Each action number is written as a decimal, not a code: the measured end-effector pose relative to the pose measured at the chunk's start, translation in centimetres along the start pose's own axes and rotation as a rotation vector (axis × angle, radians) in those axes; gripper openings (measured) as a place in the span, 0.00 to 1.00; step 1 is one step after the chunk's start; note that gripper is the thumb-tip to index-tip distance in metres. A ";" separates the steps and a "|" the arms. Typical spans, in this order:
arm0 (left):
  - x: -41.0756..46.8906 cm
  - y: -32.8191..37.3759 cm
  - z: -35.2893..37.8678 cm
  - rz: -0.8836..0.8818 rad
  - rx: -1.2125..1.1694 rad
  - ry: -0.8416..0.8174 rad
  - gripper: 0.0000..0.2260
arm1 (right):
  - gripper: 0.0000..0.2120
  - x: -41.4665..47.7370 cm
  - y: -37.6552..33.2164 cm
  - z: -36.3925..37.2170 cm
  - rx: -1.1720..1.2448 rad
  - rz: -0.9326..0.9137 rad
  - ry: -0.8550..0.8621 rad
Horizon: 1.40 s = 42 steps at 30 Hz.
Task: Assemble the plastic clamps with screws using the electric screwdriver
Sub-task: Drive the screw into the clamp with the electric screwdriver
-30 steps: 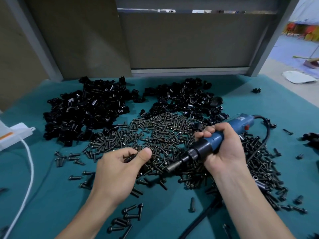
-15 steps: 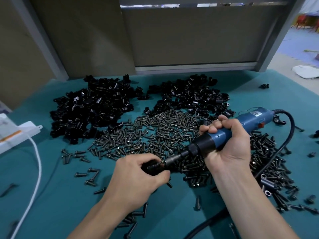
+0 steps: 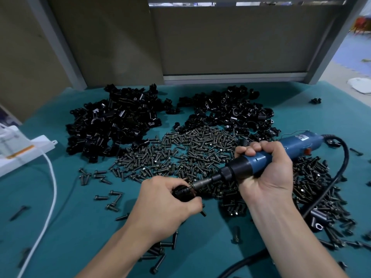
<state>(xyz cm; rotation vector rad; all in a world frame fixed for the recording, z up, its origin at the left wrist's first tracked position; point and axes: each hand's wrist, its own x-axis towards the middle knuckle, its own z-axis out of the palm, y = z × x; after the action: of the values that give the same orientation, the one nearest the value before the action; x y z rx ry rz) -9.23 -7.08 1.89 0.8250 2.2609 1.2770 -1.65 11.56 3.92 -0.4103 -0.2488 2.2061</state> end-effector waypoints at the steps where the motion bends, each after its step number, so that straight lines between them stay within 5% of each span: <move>1: 0.0 0.0 -0.1 -0.004 0.004 0.003 0.09 | 0.08 0.0 0.0 0.0 -0.003 -0.002 -0.008; 22: -0.4 0.0 0.1 0.111 0.171 0.092 0.03 | 0.09 -0.5 -0.2 0.1 -0.078 0.015 -0.111; 27: -0.5 0.0 -0.2 0.173 0.253 0.139 0.19 | 0.18 -0.8 0.3 0.6 -0.147 -0.004 -0.092; 31: -0.1 -0.1 -0.3 0.125 0.098 0.184 0.10 | 0.20 -1.0 -0.1 0.6 -0.184 0.051 -0.122; 37: 0.3 -0.1 -0.8 0.111 -0.038 0.170 0.08 | 0.44 -0.4 -3.1 -0.1 -0.117 0.327 -0.319; 42: 0.1 -0.1 -0.6 0.116 0.008 0.138 0.07 | 0.48 0.0 -3.7 -0.2 -0.114 0.338 -0.236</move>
<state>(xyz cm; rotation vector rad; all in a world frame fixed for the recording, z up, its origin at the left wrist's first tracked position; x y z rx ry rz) -9.67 -7.42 2.09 0.9086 2.3562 1.4173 1.12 13.87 4.89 -0.2668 -0.4635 2.5837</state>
